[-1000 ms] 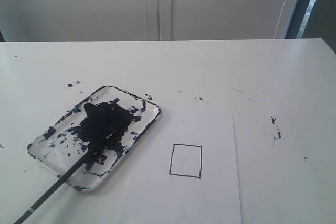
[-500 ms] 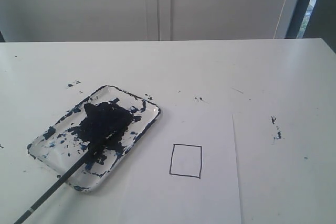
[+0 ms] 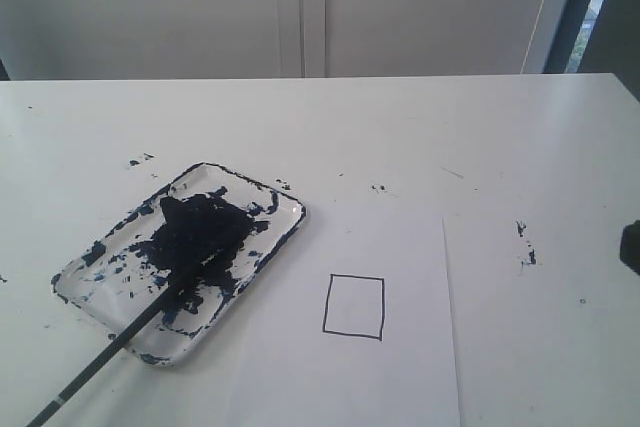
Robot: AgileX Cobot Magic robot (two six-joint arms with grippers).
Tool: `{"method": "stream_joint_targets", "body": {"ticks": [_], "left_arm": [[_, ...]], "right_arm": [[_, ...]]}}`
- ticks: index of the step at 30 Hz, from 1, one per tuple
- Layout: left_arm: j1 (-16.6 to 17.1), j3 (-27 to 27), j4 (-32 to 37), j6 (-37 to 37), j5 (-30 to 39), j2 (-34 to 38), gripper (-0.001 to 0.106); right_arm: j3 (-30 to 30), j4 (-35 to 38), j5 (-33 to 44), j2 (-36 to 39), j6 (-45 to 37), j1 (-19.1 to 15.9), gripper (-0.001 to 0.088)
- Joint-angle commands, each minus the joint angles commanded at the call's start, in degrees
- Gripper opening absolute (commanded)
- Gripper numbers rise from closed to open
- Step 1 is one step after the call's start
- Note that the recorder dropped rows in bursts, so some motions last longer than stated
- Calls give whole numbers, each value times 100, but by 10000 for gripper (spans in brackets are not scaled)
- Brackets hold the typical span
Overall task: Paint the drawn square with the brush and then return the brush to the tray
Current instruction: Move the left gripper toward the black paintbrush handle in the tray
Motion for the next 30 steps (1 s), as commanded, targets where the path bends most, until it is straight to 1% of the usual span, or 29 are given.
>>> {"method": "stream_joint_targets", "body": {"ticks": [4, 6, 10, 12, 13, 15, 20, 22, 26, 30], "left_arm": [[0, 0, 0, 45, 28, 218, 0], [0, 0, -126, 218, 67, 310, 0], [-55, 0, -575, 992, 254, 561, 0], [-55, 0, -636, 1482, 344, 689, 0], [-55, 0, -636, 1613, 386, 755, 0], [-55, 0, -636, 1718, 441, 874, 0], [-55, 0, -636, 1680, 430, 1267, 0], [-55, 0, -661, 1514, 317, 1496, 0], [-55, 0, -716, 1524, 54, 1963, 0], [-55, -33, -832, 1634, 94, 2522, 0]], "right_arm": [[0, 206, 563, 228, -11, 0, 0], [0, 331, 636, 303, -24, 0, 0], [0, 354, 439, 327, -24, 0, 0], [0, 354, 377, 327, -24, 0, 0], [0, 354, 328, 327, -24, 0, 0], [0, 354, 291, 327, -24, 0, 0], [0, 354, 241, 327, -24, 0, 0], [0, 354, 175, 327, -24, 0, 0], [0, 359, 14, 327, -24, 0, 0], [0, 359, -41, 327, -24, 0, 0]]}}
